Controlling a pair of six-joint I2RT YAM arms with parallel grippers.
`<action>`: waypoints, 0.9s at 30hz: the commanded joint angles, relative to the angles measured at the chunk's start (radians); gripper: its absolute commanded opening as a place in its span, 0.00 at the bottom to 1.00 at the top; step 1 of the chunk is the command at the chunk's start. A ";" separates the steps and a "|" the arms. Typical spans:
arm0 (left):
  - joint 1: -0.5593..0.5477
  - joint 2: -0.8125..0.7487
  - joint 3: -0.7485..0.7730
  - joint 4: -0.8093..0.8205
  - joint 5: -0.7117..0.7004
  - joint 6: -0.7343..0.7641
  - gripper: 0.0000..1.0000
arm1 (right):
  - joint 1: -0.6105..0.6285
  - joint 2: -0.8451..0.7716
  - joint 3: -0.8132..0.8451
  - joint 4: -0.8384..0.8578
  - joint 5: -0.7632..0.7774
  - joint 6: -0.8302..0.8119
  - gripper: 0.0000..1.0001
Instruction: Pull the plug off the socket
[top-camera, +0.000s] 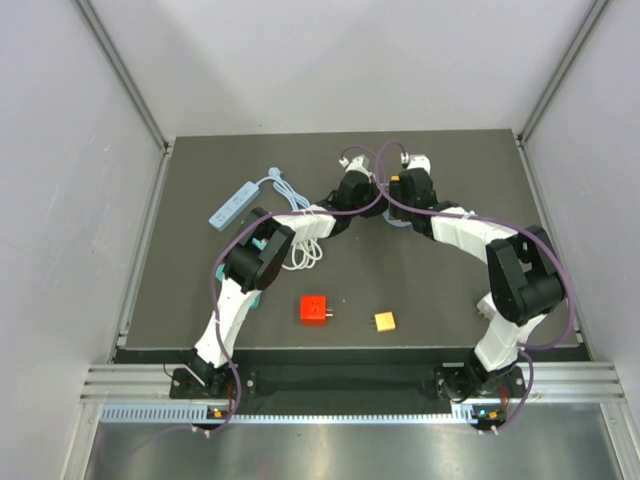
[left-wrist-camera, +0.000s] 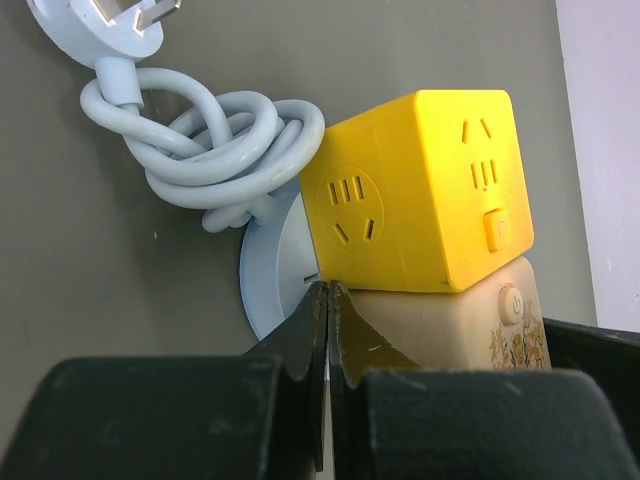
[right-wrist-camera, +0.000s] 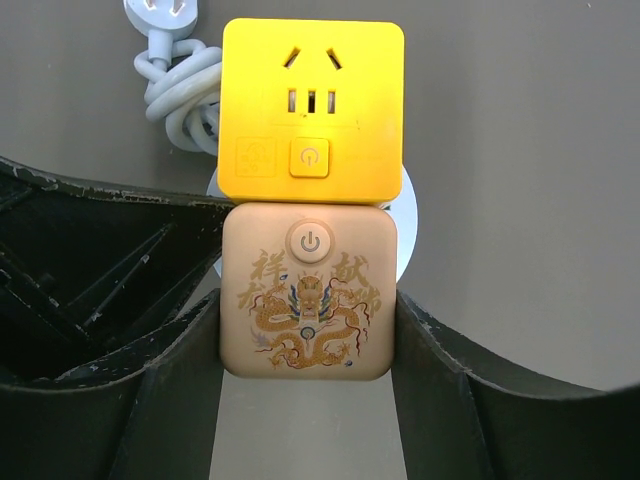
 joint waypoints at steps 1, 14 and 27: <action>-0.056 0.097 -0.031 -0.197 0.044 0.033 0.00 | 0.016 -0.106 0.107 0.233 -0.091 0.101 0.00; -0.058 0.109 -0.020 -0.196 0.056 0.030 0.00 | 0.033 -0.097 0.327 0.052 -0.070 0.058 0.00; -0.059 0.106 -0.027 -0.179 0.067 0.036 0.00 | 0.010 -0.053 0.297 0.104 -0.062 0.050 0.00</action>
